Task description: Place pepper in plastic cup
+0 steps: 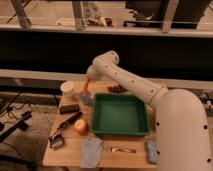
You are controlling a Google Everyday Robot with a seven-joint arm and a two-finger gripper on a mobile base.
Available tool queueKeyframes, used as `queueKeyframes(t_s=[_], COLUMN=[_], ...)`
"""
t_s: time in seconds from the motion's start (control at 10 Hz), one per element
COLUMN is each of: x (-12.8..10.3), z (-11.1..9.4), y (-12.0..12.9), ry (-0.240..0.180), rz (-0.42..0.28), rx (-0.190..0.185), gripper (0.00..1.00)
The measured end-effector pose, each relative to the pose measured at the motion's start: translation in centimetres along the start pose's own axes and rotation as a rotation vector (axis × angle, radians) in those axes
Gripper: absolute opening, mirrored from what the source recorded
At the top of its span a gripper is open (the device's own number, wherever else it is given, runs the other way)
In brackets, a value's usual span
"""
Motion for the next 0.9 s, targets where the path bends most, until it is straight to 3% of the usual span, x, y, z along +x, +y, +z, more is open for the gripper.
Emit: queueKeyframes(t_s=[0.4,0.9], x=[-0.7,-1.5], z=[0.1,-0.3], y=[0.2,-0.4], ry=[0.025,0.072], rz=[-0.026,-0.113], rx=[0.035,0.065], gripper=[0.05,0.05])
